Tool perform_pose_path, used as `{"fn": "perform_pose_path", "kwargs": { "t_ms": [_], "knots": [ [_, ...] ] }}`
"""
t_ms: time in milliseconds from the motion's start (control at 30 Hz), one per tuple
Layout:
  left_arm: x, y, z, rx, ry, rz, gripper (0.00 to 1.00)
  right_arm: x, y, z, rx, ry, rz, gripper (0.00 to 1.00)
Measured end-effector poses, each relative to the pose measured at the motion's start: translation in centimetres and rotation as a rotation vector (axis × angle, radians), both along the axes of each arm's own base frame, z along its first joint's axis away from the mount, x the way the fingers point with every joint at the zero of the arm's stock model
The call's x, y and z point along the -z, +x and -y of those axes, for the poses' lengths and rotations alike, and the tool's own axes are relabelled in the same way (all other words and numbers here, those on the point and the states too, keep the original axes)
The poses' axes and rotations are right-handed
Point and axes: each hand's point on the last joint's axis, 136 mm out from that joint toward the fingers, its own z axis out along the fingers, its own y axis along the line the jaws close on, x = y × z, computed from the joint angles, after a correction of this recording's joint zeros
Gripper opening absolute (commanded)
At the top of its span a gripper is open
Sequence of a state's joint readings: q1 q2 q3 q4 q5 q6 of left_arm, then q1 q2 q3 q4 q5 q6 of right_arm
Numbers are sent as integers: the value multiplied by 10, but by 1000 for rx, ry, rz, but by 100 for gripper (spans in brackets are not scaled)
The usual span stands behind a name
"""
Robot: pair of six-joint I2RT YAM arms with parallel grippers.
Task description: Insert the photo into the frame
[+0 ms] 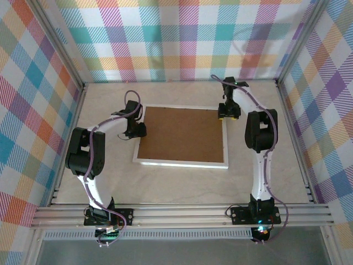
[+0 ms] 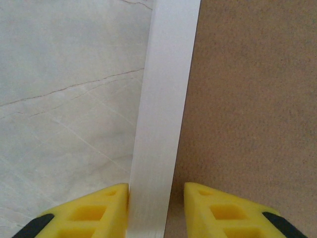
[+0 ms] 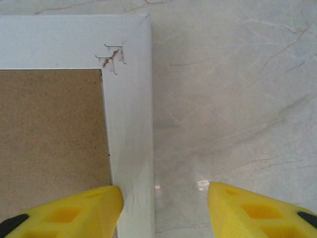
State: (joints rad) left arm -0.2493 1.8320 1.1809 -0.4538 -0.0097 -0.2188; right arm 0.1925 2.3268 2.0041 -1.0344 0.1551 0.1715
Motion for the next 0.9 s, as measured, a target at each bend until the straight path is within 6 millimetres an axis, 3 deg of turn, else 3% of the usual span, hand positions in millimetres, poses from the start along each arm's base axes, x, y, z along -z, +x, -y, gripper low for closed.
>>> {"fn": "perform_pose_path", "kwargs": {
  "t_ms": [267,533,900],
  "knots": [
    [0,-1,-2,-4,23,-3,33,4,3,-15,-53,-103,-24,54],
    [0,-2,-4,-8,33,-6,34,2,2,-17,-55,-133,-17,54],
    [0,-2,-5,-10,41,-6,34,-13,-18,-40,-59,7,7,58]
  ]
}}
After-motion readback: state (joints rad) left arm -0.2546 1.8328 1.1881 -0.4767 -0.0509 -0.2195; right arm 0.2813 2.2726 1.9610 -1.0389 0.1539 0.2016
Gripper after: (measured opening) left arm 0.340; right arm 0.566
